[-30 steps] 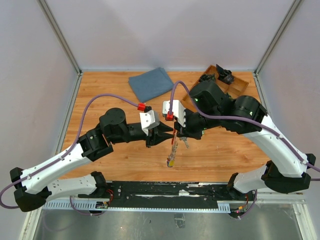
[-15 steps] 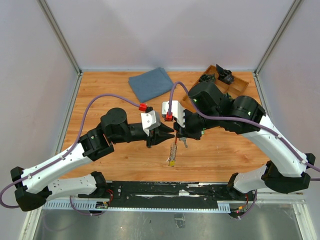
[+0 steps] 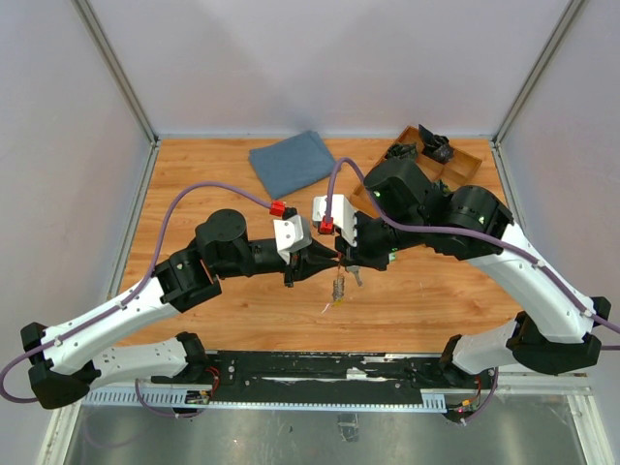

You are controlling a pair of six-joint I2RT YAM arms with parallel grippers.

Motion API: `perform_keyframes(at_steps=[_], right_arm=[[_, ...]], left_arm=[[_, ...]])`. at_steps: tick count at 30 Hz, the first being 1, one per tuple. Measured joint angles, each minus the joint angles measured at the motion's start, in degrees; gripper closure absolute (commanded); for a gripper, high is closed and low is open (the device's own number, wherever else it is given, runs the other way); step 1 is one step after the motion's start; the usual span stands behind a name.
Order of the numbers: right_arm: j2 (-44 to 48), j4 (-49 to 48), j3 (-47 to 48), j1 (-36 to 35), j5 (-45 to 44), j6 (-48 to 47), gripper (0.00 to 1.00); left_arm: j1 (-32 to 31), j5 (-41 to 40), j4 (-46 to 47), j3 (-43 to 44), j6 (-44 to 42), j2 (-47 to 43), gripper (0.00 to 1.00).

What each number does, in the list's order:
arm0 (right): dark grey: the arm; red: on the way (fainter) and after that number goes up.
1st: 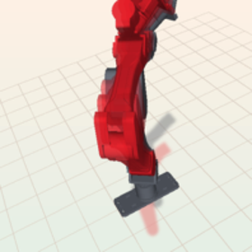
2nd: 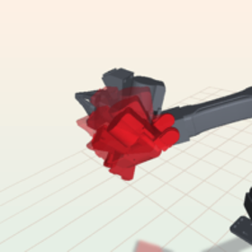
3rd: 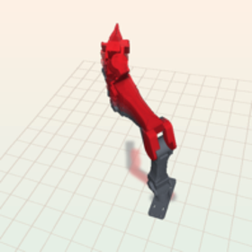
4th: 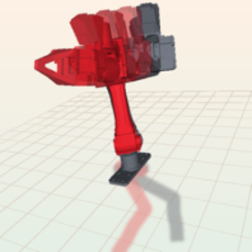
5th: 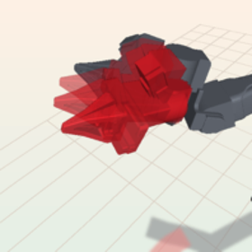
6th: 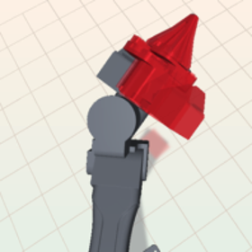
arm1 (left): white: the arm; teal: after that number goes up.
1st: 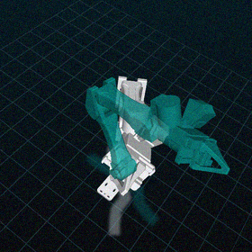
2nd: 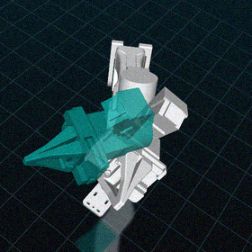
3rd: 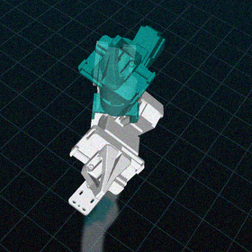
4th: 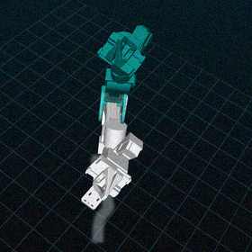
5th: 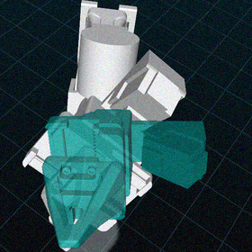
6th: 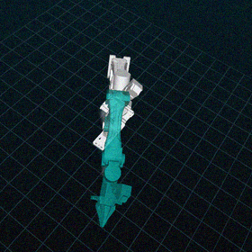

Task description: Put the keys on the keyring

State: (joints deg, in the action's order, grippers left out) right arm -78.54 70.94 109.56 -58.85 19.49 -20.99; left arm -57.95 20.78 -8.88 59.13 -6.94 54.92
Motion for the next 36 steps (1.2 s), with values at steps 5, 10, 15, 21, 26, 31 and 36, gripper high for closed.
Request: perform_keyframes(at_steps=[5, 10, 15, 21, 26, 31, 36], right_arm=[[0.0, -0.2, 0.0, 0.0, 0.0, 0.0, 1.00], [0.0, -0.4, -0.3, 0.0, -0.1, 0.0, 1.00], [0.5, -1.5, -1.2, 0.0, -0.2, 0.1, 0.87], [5.9, -8.7, -6.4, 0.0, -0.6, 1.7, 0.75], [14.3, -17.8, -12.1, 0.0, -3.0, 3.6, 0.70], [22.9, -29.6, -22.3, 0.0, -5.9, 8.4, 0.68], [27.4, -40.3, -31.2, 0.0, -9.7, 19.0, 0.69]], left_arm=[[0.0, 0.2, 0.0, 0.0, -0.2, 0.0, 0.98], [0.0, 0.4, -0.3, 0.0, -0.4, 0.0, 0.99], [0.0, 0.0, -0.2, -0.3, -0.1, -0.4, 1.00], [0.0, -1.5, 0.9, -1.6, 1.6, -2.2, 0.99], [0.0, -2.9, 3.1, -4.2, 3.9, -4.2, 0.99], [0.0, -5.2, 6.7, -7.8, 7.4, -7.4, 0.99], [0.0, -7.8, 10.4, -10.3, 10.7, -10.1, 0.99]])
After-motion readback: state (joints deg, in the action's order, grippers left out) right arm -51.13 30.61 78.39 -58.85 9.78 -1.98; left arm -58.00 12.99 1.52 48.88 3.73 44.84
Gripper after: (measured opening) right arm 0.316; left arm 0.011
